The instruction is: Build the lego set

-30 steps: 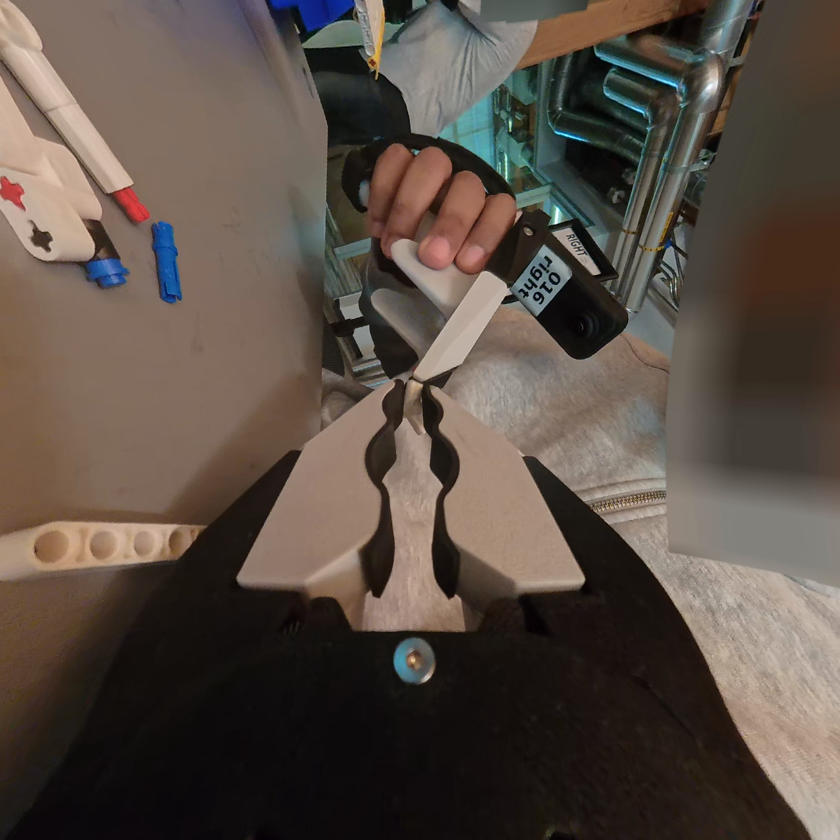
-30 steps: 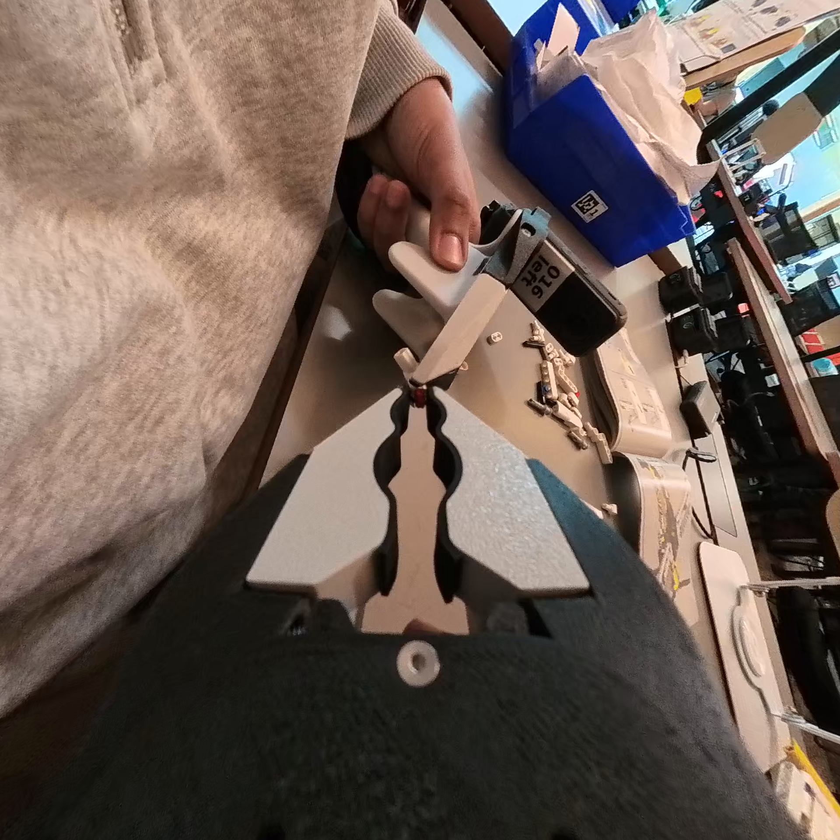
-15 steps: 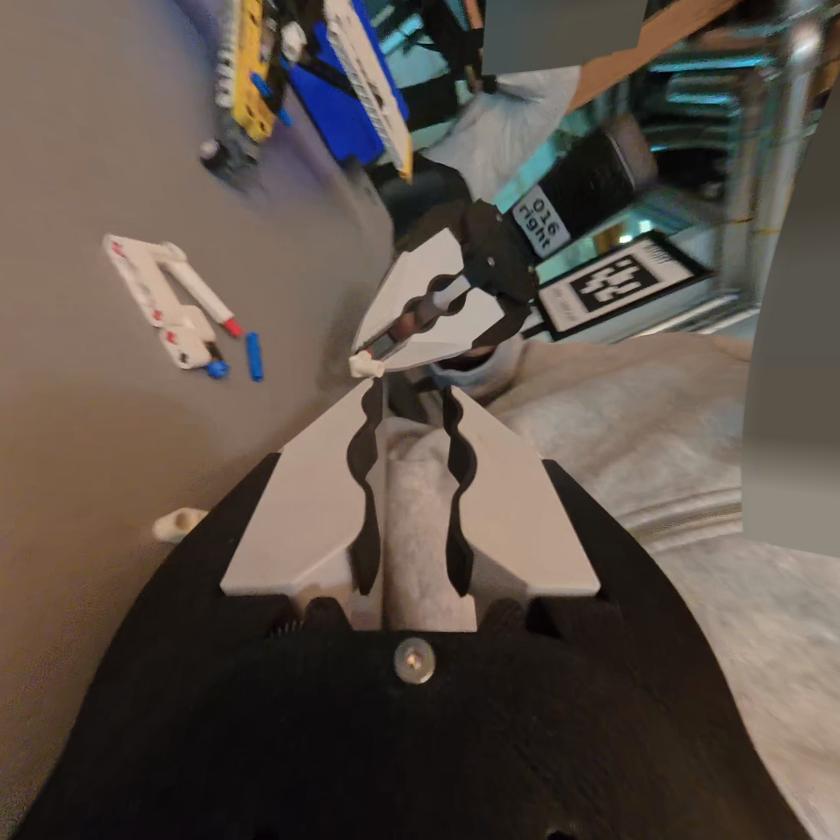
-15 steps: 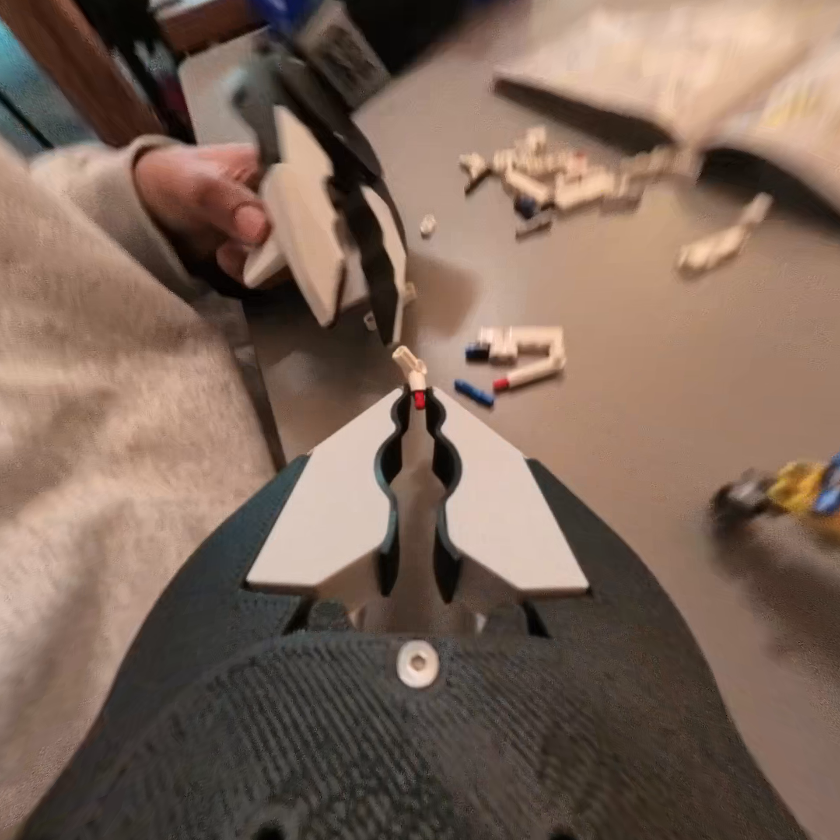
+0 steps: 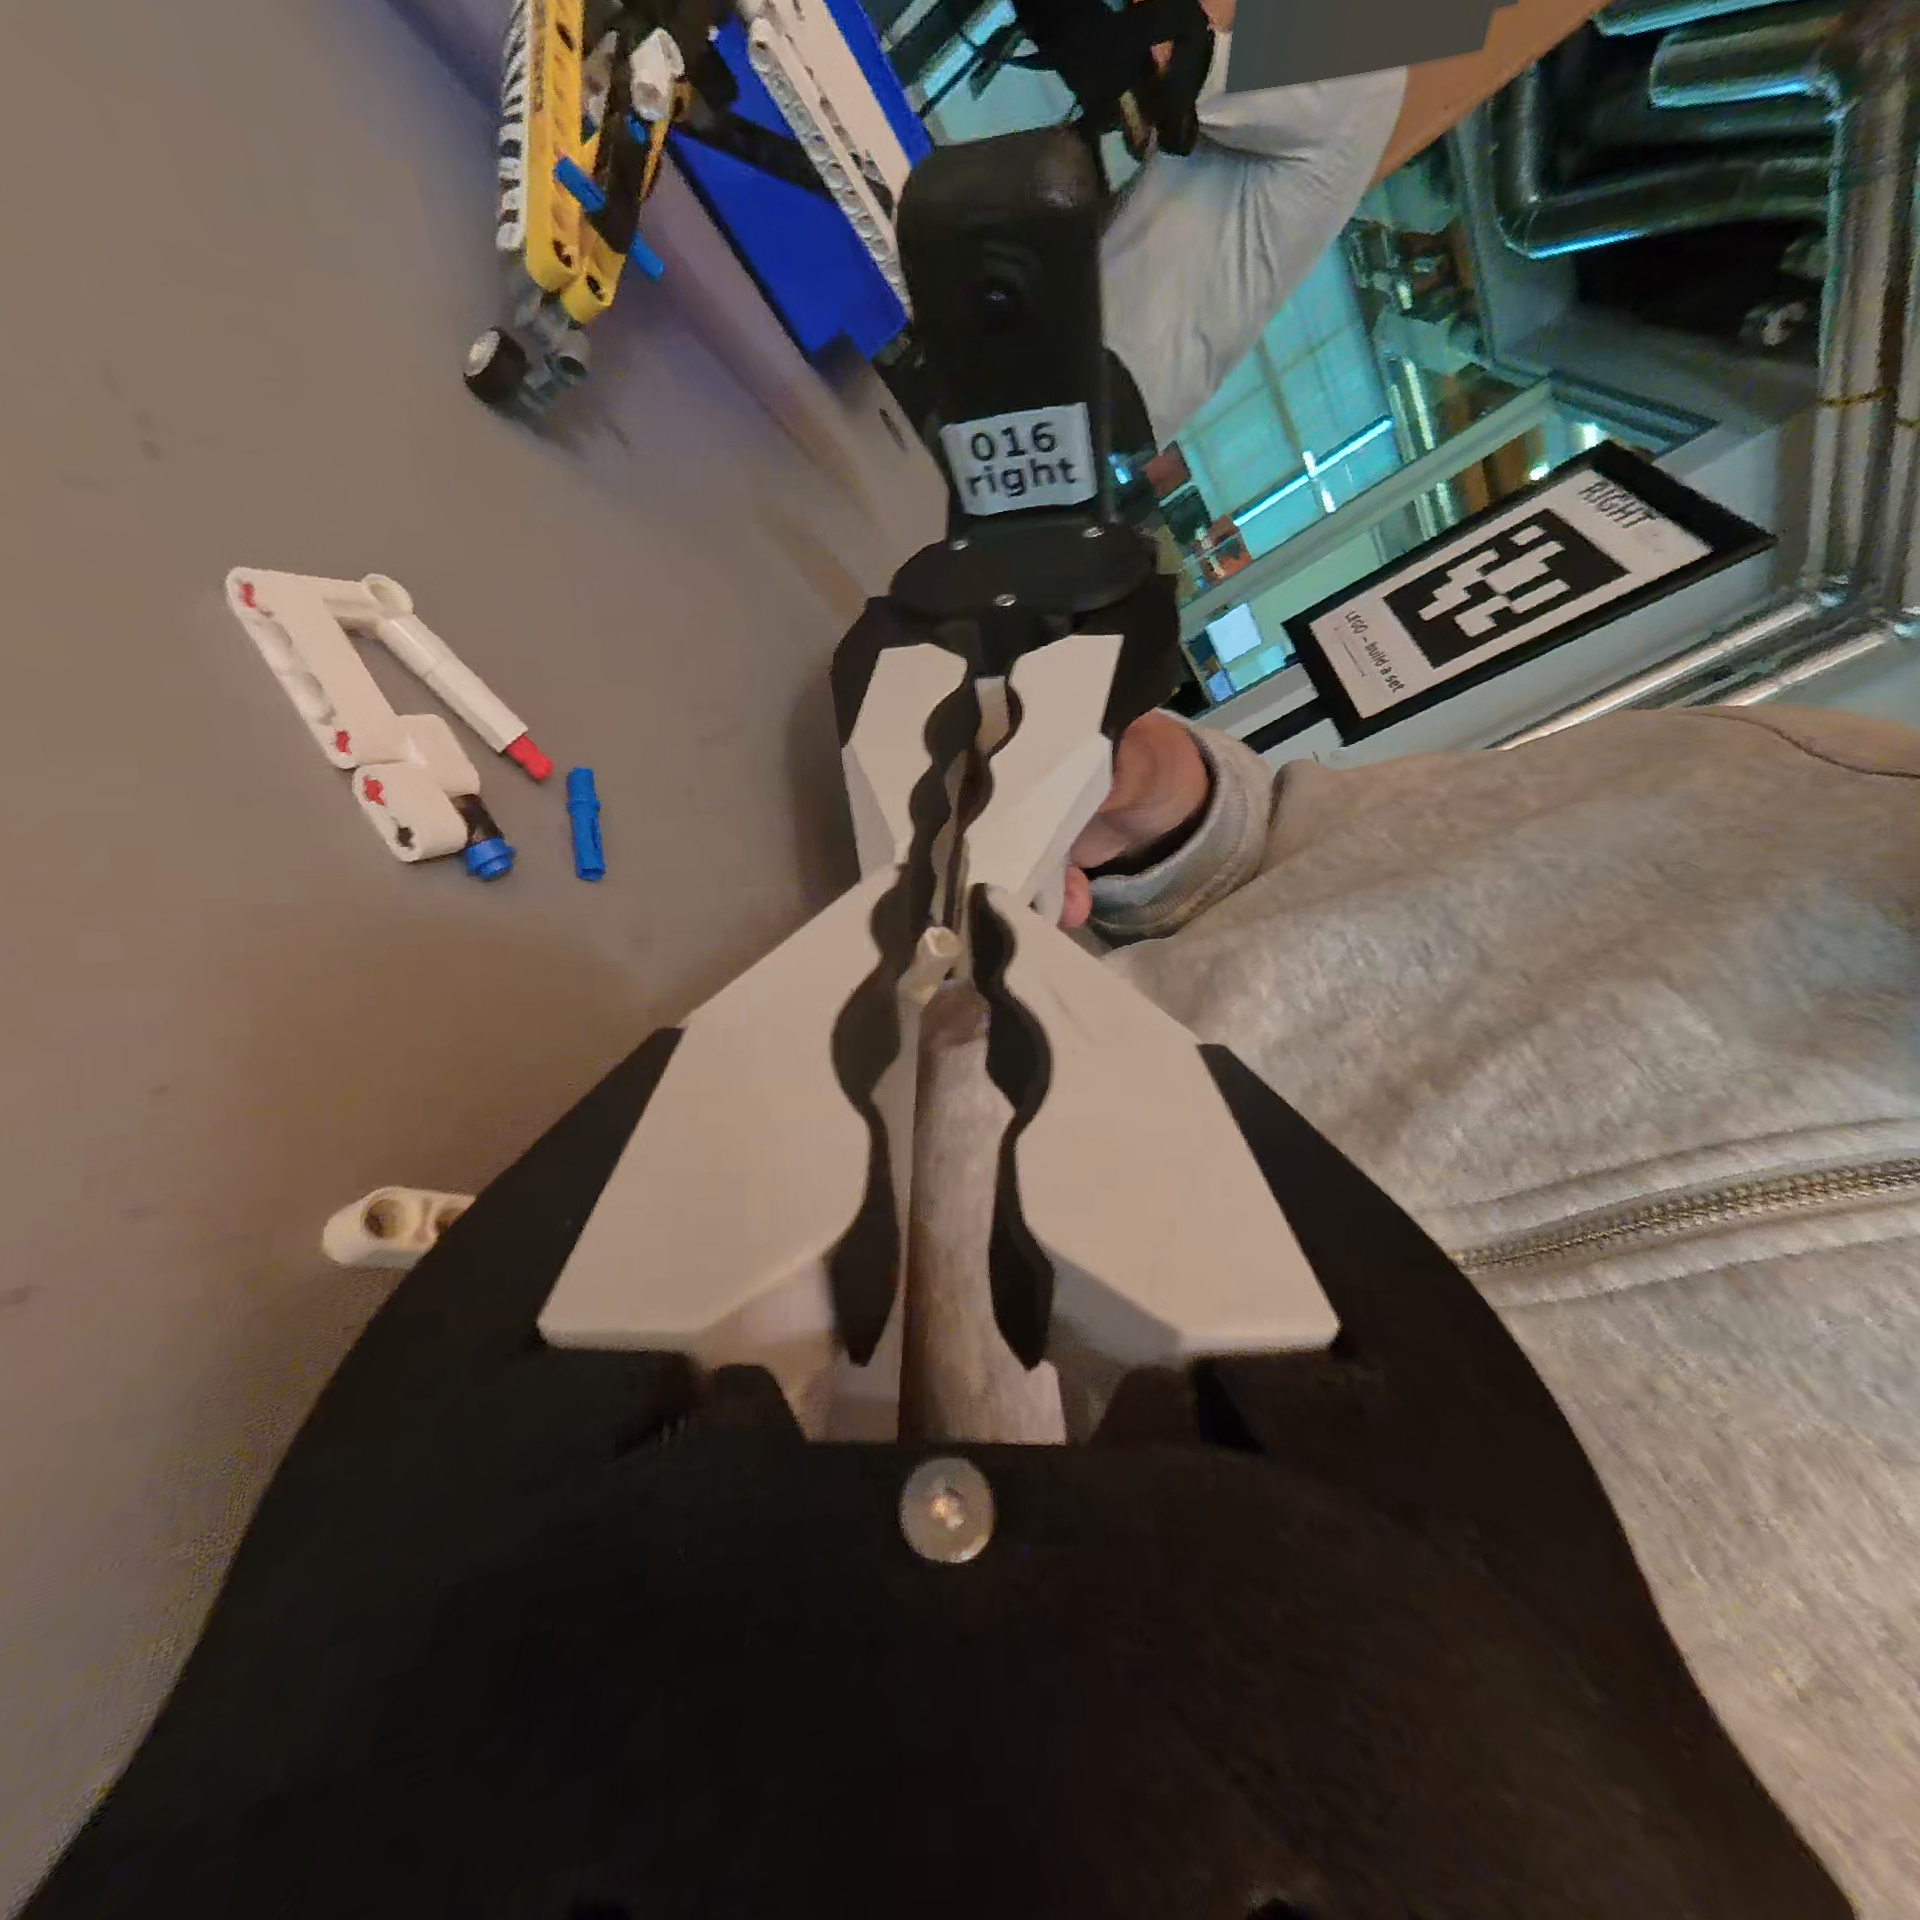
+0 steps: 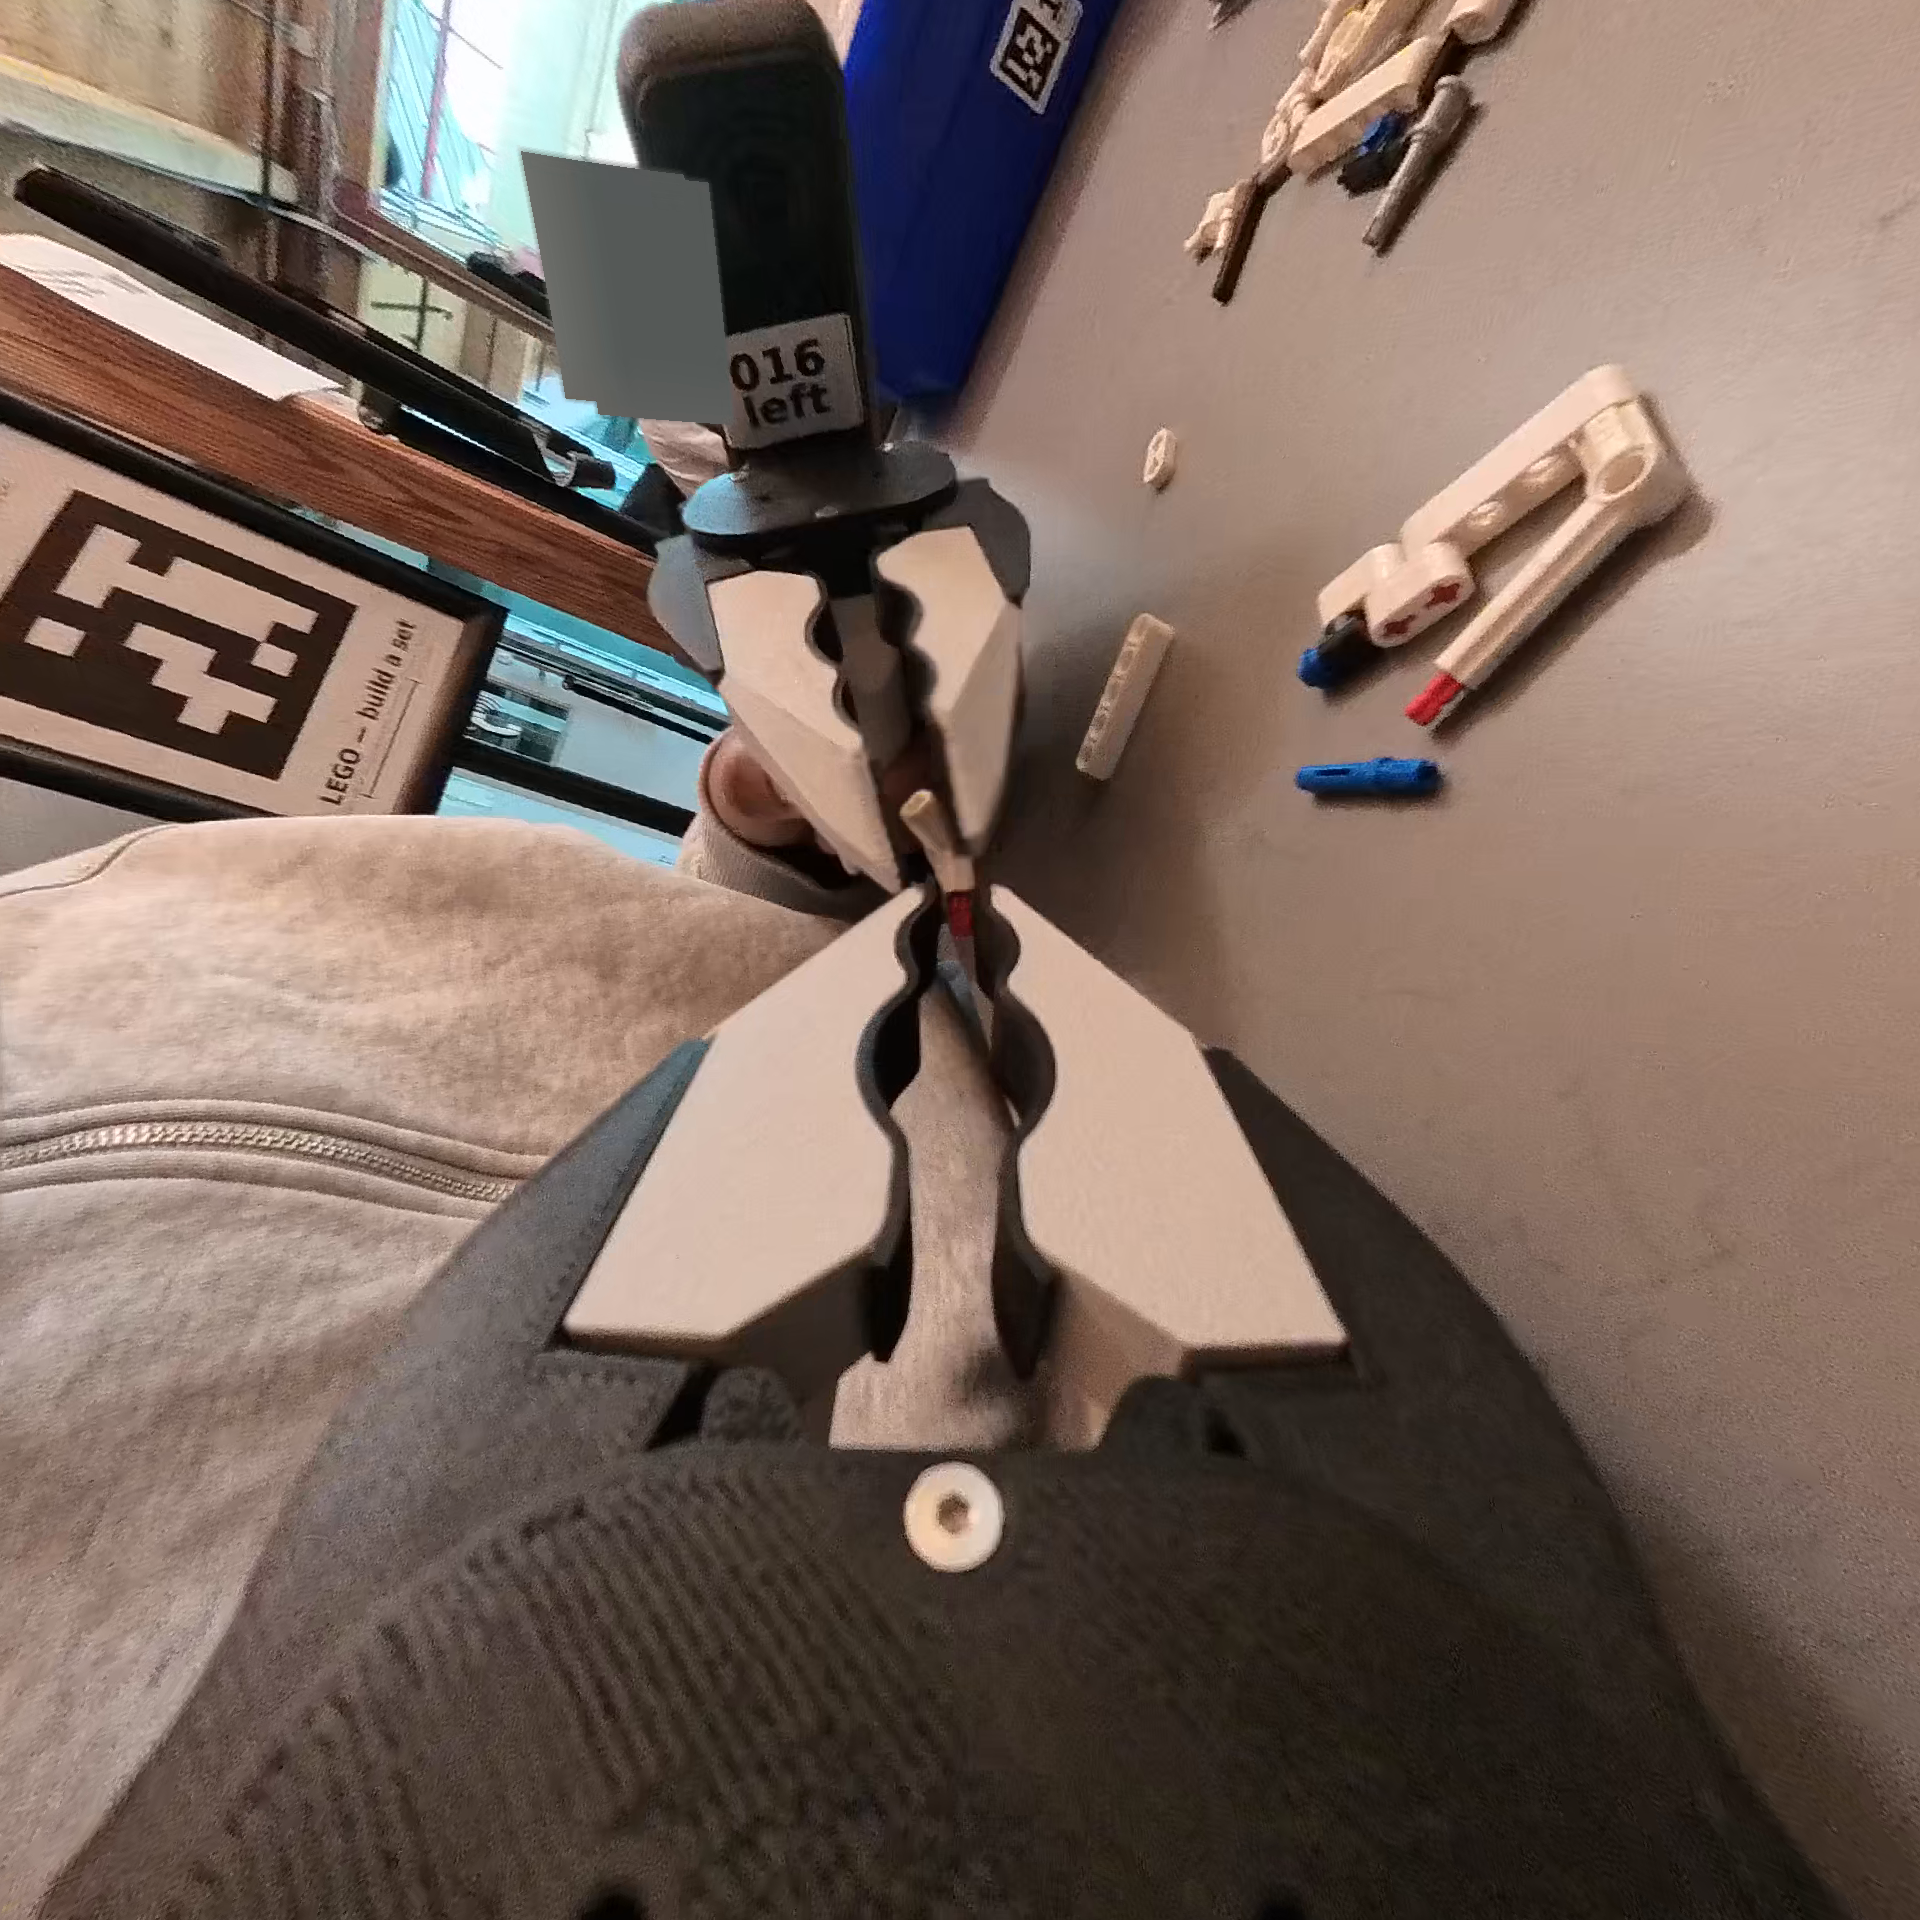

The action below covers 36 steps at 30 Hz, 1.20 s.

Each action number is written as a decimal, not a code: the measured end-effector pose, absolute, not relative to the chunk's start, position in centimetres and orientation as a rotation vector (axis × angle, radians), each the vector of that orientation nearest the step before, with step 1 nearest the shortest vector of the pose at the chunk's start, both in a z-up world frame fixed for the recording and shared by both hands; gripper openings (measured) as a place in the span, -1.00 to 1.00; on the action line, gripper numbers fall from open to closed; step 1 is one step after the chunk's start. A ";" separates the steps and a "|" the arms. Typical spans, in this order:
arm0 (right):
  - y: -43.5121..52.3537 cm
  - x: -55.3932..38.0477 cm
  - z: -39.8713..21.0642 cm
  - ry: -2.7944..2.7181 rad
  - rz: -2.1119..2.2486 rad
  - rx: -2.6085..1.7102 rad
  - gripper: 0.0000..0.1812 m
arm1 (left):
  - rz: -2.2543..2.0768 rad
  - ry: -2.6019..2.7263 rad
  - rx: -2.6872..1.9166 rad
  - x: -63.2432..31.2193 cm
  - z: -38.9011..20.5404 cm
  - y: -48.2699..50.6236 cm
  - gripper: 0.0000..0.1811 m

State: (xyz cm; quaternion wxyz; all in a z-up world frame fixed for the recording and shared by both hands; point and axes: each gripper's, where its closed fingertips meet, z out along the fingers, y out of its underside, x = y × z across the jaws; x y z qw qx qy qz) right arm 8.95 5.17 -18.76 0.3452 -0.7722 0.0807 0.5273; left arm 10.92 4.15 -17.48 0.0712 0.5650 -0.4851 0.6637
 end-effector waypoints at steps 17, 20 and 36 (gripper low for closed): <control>4.8 10.1 -17.5 0.292 1.509 -1.834 -0.95 | 2.044 -1.314 1.637 10.9 -16.3 4.4 -0.89; 4.7 10.2 -17.7 0.281 1.488 -1.859 -0.95 | 2.012 -1.266 1.661 11.0 -16.8 4.4 -0.92; 8.1 14.8 -22.8 -0.665 0.060 -2.156 -0.78 | 1.786 -1.304 1.948 11.3 -20.7 6.0 -0.93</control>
